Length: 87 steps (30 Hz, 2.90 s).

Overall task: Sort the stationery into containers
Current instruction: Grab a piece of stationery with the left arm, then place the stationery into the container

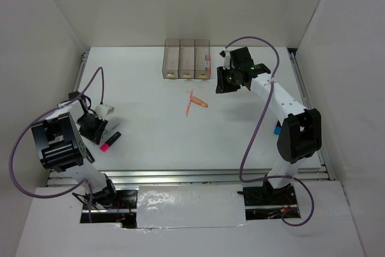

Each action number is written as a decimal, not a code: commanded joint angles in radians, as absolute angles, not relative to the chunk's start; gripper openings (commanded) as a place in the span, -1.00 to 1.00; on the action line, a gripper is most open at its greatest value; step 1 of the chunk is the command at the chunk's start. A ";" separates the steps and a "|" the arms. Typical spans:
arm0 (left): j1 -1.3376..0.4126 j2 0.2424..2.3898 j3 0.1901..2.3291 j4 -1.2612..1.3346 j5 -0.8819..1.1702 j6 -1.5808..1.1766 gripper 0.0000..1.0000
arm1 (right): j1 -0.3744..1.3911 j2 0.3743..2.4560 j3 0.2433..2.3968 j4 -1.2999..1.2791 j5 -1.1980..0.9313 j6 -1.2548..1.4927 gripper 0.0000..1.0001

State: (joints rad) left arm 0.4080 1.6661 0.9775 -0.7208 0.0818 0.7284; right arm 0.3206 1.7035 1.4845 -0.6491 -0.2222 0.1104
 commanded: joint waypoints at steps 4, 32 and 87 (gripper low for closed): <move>0.410 1.683 0.983 -0.718 0.098 0.749 -0.19 | 0.314 1.672 1.488 -0.647 -0.230 0.112 -0.33; 0.146 1.741 1.124 -0.687 0.210 0.528 -0.99 | 0.307 1.664 1.473 -0.640 -0.232 0.124 -0.36; -0.494 2.557 2.270 0.123 -0.081 -0.314 -1.00 | 0.100 1.667 1.405 -0.640 -0.212 0.140 -0.37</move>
State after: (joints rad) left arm -0.4942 2.5496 2.2414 0.0456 -0.0570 -0.3386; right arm 0.1101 1.6833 1.4006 -0.6453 -0.1993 0.1337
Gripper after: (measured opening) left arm 0.235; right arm 0.314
